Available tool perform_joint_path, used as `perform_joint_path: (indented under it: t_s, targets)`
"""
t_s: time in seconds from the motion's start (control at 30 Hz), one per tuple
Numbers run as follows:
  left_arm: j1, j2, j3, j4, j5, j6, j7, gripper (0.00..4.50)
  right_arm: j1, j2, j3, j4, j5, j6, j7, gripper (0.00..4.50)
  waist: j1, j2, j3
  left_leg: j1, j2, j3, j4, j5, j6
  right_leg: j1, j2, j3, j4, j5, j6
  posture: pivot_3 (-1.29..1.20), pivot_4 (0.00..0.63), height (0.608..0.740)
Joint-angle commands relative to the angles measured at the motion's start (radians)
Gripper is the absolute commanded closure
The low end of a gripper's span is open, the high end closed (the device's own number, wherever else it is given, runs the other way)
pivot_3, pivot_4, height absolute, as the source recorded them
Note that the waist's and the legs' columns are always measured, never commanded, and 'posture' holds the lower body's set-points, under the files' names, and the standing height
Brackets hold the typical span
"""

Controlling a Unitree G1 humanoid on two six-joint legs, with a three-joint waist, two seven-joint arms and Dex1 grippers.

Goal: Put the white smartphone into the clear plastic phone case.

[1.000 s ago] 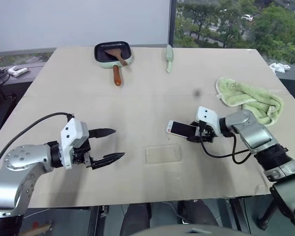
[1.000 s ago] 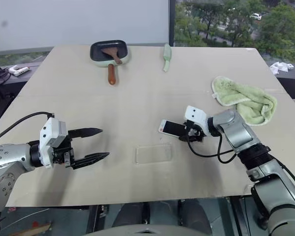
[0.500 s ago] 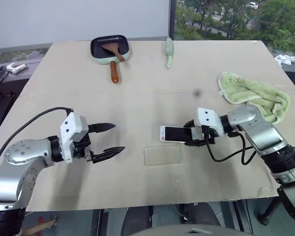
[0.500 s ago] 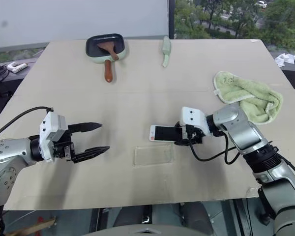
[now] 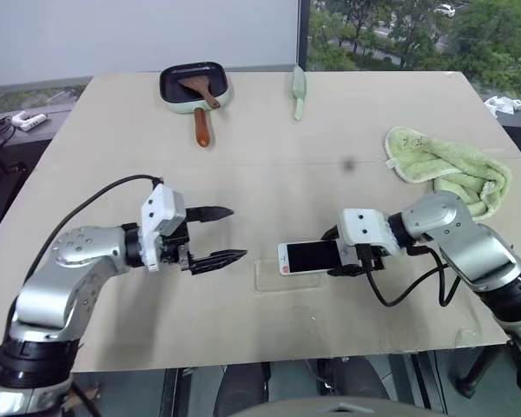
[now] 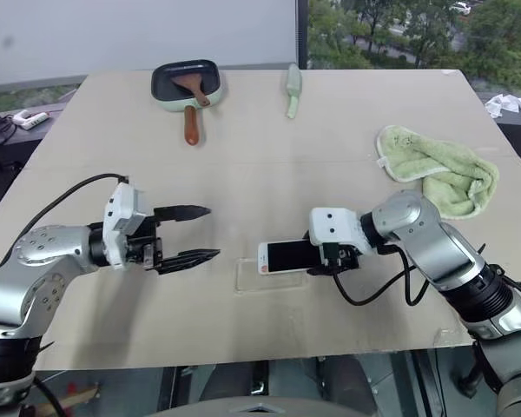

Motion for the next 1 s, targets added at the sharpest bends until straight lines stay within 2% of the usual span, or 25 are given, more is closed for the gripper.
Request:
perform_joint_path:
  t_s: [0.03, 0.07, 0.13, 0.17, 0.23, 0.3, 0.33, 1.0]
  targets:
    - [-0.038, -0.01, -0.049, -0.011, 0.007, -0.011, -0.022, 0.52, 0.002, -0.005, 0.005, -0.054, 0.001, 0.03, -0.015, 1.57, 0.0, 0.0, 0.0, 0.0, 0.0, 0.0, 0.0, 0.0, 0.0, 0.0, 0.0, 0.0, 0.0, 0.0, 0.0, 0.0, 0.15, 0.74]
    - [-0.045, -0.014, -0.065, -0.01, 0.012, -0.011, -0.024, 0.82, 0.002, -0.004, 0.007, -0.057, 0.002, 0.038, -0.021, 1.57, 0.0, 0.0, 0.0, 0.0, 0.0, 0.0, 0.0, 0.0, 0.0, 0.0, 0.0, 0.0, 0.0, 0.0, 0.0, 0.0, 0.15, 0.74]
    - [-0.049, -0.019, -0.087, -0.007, 0.023, -0.016, -0.028, 1.76, 0.0, -0.002, 0.01, -0.063, 0.003, 0.053, -0.03, 1.57, 0.0, 0.0, 0.0, 0.0, 0.0, 0.0, 0.0, 0.0, 0.0, 0.0, 0.0, 0.0, 0.0, 0.0, 0.0, 0.0, 0.15, 0.74]
    - [-0.05, -0.019, -0.095, -0.004, 0.028, -0.02, -0.032, 2.34, -0.001, -0.001, 0.011, -0.064, 0.004, 0.058, -0.034, 1.57, 0.0, 0.0, 0.0, 0.0, 0.0, 0.0, 0.0, 0.0, 0.0, 0.0, 0.0, 0.0, 0.0, 0.0, 0.0, 0.0, 0.15, 0.74]
    - [-0.056, -0.025, -0.105, 0.004, 0.035, -0.024, -0.032, 3.2, -0.001, 0.0, 0.015, -0.067, 0.005, 0.069, -0.041, 1.57, 0.0, 0.0, 0.0, 0.0, 0.0, 0.0, 0.0, 0.0, 0.0, 0.0, 0.001, 0.0, 0.0, 0.0, 0.0, 0.0, 0.15, 0.74]
    - [-0.059, -0.031, -0.117, 0.004, 0.039, -0.021, -0.032, 4.32, 0.0, 0.0, 0.019, -0.069, 0.005, 0.08, -0.045, 1.57, 0.001, 0.0, 0.0, 0.0, 0.0, -0.001, 0.0, 0.0, 0.0, 0.0, 0.001, 0.0, 0.0, 0.0, 0.0, 0.0, 0.15, 0.74]
    - [-0.057, -0.031, -0.127, 0.001, 0.045, -0.021, -0.035, 4.43, 0.0, 0.0, 0.022, -0.07, 0.004, 0.084, -0.047, 1.57, 0.001, 0.0, 0.0, 0.0, 0.0, -0.001, 0.0, 0.0, 0.0, 0.0, 0.001, 0.0, 0.0, 0.0, 0.0, 0.0, 0.15, 0.74]
    - [-0.105, -0.086, -0.35, 0.035, 0.255, -0.075, -0.016, 4.43, -0.051, 0.027, 0.142, -0.045, -0.083, 0.056, -0.054, 1.57, 0.001, 0.0, 0.0, 0.0, 0.0, -0.001, 0.003, 0.0, 0.0, 0.001, 0.001, 0.0, 0.001, 0.0, 0.0, 0.0, 0.15, 0.74]
